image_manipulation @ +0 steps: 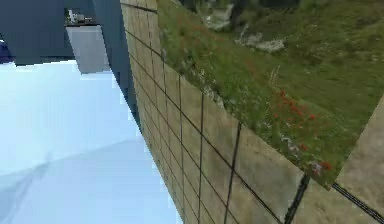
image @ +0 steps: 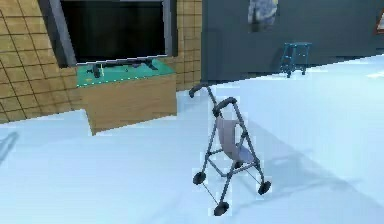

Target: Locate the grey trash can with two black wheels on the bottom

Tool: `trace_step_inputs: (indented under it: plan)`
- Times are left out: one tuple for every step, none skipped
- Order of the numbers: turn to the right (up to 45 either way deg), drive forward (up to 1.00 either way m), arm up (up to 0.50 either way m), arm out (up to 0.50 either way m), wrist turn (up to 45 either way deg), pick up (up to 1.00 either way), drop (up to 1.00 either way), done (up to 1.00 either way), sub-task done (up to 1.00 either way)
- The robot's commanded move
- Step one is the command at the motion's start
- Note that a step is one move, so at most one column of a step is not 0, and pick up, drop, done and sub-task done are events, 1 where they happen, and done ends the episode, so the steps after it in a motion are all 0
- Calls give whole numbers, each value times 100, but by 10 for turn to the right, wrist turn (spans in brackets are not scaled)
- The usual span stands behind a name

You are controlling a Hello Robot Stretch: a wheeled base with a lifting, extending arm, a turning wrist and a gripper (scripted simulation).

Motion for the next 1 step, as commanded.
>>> trace_step_inputs:
  plan:
    - [-240, 0, 0, 0, 0, 0, 0, 0, 0]
